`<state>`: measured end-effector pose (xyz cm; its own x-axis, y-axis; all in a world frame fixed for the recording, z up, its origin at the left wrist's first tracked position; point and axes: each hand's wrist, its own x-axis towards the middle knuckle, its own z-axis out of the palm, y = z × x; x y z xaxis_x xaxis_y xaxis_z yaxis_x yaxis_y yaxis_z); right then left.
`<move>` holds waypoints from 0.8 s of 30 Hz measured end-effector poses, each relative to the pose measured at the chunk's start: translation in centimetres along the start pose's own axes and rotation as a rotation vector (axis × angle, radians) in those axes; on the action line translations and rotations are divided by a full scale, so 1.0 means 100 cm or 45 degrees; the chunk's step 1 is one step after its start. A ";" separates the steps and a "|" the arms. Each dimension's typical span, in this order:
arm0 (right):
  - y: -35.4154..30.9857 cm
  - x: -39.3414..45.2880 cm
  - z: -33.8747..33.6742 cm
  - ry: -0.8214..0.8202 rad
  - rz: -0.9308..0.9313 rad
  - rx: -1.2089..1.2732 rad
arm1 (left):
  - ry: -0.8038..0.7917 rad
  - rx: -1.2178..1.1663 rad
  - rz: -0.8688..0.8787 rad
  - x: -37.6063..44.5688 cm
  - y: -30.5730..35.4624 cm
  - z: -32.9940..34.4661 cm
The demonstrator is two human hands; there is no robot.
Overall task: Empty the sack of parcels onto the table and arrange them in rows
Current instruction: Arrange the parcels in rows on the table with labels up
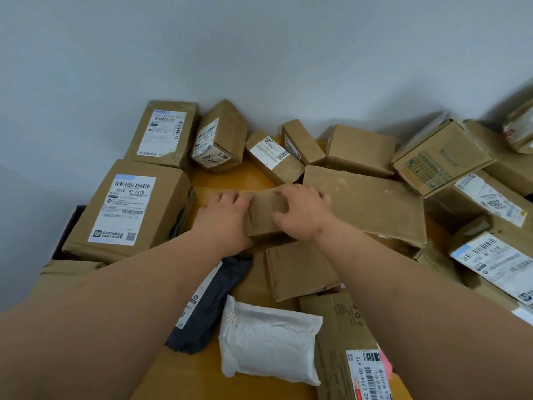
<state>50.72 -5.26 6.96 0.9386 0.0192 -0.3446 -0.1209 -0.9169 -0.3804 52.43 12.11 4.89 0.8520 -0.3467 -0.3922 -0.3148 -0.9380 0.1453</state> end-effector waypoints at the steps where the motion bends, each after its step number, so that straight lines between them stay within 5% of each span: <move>1: 0.001 0.004 -0.002 0.026 0.011 0.047 | 0.048 0.015 -0.021 0.002 -0.003 -0.002; 3: 0.005 0.010 -0.005 0.071 0.037 0.107 | 0.035 -0.118 -0.137 0.004 -0.010 -0.010; 8: -0.003 0.023 -0.006 0.106 0.038 0.273 | -0.287 -1.144 -0.563 0.008 -0.025 -0.025; 13: -0.019 0.035 -0.010 -0.095 0.114 0.521 | -0.392 -1.660 -0.878 0.005 -0.029 -0.020; 24: -0.036 0.050 -0.010 -0.318 0.492 1.094 | -0.224 -1.689 -0.853 0.008 -0.020 -0.031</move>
<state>56.16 -2.24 7.51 0.7012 -0.0469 -0.7115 -0.6936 -0.2761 -0.6654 55.01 13.71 7.13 0.5907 0.0503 -0.8053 0.7845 -0.2695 0.5585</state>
